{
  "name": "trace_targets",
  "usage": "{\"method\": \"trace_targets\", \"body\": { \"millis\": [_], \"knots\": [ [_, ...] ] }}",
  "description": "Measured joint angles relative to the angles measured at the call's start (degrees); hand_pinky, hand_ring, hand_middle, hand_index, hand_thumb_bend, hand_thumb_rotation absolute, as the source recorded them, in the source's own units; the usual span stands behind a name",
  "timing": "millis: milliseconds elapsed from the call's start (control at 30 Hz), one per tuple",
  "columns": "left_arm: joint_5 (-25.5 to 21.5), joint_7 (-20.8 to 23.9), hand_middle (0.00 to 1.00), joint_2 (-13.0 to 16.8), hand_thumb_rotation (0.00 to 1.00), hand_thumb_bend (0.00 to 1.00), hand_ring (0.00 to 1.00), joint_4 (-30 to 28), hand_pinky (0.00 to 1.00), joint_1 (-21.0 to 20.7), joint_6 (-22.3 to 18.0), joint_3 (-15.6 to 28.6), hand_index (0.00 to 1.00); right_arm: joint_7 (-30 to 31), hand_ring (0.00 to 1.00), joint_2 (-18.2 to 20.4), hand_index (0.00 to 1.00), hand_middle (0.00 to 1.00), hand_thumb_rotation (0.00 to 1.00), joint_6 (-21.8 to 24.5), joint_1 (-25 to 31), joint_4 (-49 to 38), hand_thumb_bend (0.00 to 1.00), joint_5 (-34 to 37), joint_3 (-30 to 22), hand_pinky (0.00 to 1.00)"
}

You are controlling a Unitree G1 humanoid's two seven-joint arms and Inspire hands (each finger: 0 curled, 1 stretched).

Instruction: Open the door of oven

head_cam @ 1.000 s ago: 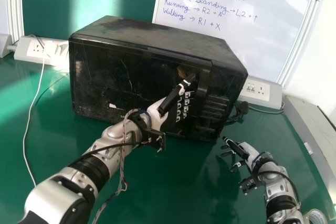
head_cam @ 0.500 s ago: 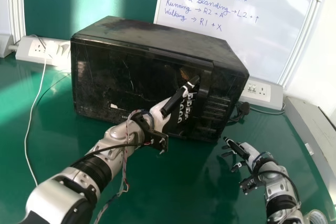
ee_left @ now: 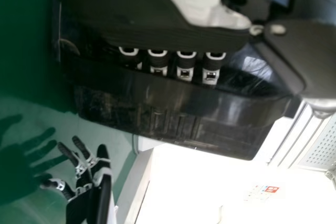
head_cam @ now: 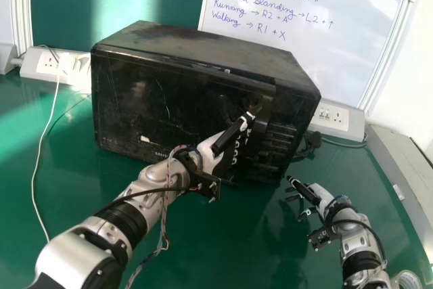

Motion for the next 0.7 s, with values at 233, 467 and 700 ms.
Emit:
{"method": "trace_targets", "body": {
  "millis": [233, 467, 700],
  "knots": [
    [0.7, -1.8, 0.77, 0.3, 0.96, 1.0, 0.71, 0.2, 0.71, -0.3, 0.5, 0.0, 0.87, 0.0, 0.44, -0.1, 0.75, 0.64, 0.88, 0.1, 0.0, 0.0, 0.65, 0.0, -0.1, 0.26],
    [1.9, -3.6, 0.7, 0.6, 0.98, 1.0, 0.65, 0.3, 0.65, -0.5, 0.4, -0.5, 0.87, 0.0, 0.45, -0.2, 0.77, 0.64, 0.89, 0.1, 0.0, 0.0, 0.65, -0.1, 0.0, 0.28],
    [2.7, -3.6, 0.64, 0.6, 0.99, 1.0, 0.6, 0.3, 0.53, -0.6, 0.1, -0.6, 0.82, 0.0, 0.44, -0.2, 0.76, 0.63, 0.9, -0.2, 0.0, 0.0, 0.67, -0.3, 0.3, 0.29]
  ]
}}
